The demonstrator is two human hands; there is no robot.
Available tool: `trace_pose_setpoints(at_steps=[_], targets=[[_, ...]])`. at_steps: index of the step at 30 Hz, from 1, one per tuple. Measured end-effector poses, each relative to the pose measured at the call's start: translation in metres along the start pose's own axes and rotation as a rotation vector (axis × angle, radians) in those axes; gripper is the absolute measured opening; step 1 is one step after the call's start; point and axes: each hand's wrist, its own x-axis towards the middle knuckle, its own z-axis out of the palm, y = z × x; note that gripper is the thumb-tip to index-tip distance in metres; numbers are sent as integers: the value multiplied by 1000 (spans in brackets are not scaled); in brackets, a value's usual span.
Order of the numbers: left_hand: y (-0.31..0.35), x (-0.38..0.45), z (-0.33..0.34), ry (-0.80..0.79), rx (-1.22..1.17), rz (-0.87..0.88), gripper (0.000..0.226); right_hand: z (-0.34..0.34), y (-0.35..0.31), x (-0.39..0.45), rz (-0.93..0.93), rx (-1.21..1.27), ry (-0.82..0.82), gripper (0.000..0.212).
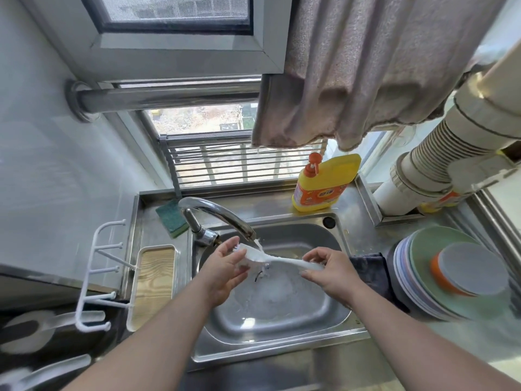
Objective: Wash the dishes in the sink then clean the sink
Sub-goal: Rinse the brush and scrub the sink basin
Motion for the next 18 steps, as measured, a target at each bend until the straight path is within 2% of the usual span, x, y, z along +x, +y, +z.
trace_pose_setpoints(at_steps=[7,14,18], targets=[[20,-3,-27,93,-12,214,41,39,-25,21,3,72,-6,23],[23,-15,-51,166,-106,231,41,71,-45,34,3,124,-63,23],[16,-17,-62,234,-67,215,26,87,-50,37,11,129,-71,24]])
